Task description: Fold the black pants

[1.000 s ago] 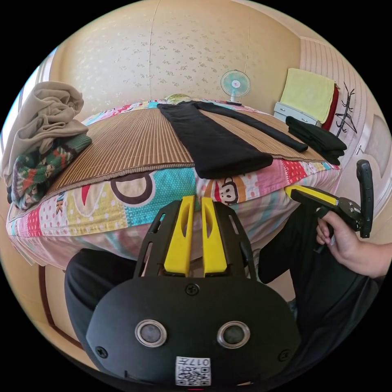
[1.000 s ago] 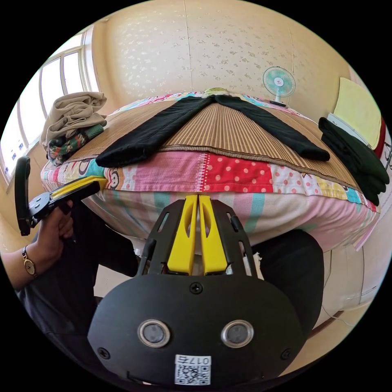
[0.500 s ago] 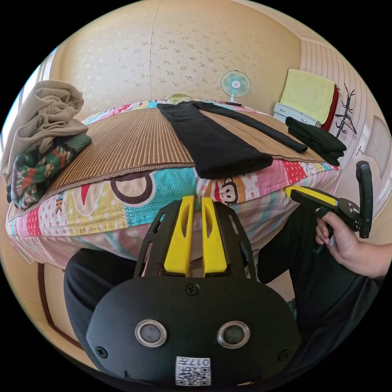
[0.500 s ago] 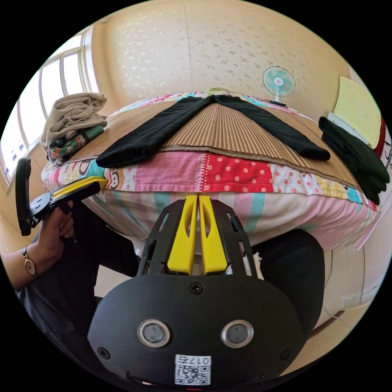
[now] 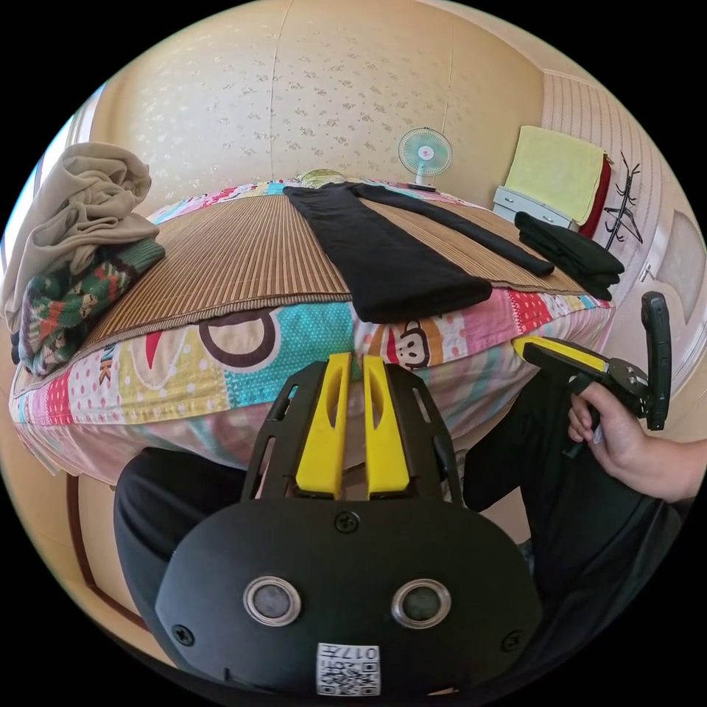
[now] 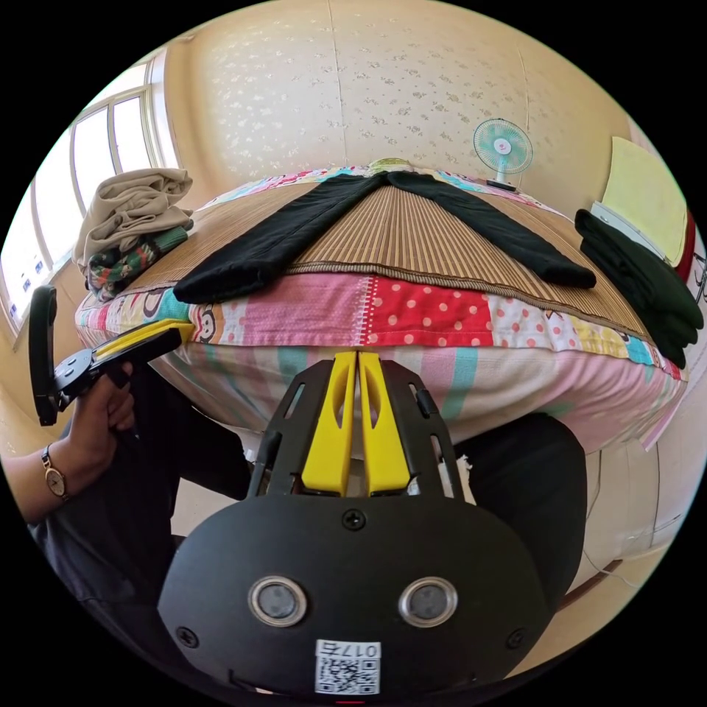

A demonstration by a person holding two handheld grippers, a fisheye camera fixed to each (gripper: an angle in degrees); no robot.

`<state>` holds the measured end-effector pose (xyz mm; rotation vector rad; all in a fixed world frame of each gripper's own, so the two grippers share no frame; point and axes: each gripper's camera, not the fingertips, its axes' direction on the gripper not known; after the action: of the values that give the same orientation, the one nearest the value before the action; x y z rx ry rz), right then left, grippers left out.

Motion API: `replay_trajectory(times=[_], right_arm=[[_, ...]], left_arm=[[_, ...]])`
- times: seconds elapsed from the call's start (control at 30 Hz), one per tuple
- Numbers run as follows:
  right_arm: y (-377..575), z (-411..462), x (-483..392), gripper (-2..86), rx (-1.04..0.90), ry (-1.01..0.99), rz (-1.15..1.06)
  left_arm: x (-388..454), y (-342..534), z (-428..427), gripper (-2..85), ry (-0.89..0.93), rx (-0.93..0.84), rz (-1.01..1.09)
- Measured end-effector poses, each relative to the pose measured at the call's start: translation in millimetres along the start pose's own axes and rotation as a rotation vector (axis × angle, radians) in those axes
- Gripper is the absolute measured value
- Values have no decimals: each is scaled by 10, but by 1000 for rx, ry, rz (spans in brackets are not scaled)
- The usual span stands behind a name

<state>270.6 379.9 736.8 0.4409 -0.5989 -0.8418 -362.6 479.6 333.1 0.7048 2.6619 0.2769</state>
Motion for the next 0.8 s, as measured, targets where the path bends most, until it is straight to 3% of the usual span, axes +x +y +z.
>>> replay_trajectory(times=[0.8], right_arm=[[18, -42, -88, 6, 1, -10, 10]], left_arm=[[-16, 24, -3, 30, 20, 2, -17]])
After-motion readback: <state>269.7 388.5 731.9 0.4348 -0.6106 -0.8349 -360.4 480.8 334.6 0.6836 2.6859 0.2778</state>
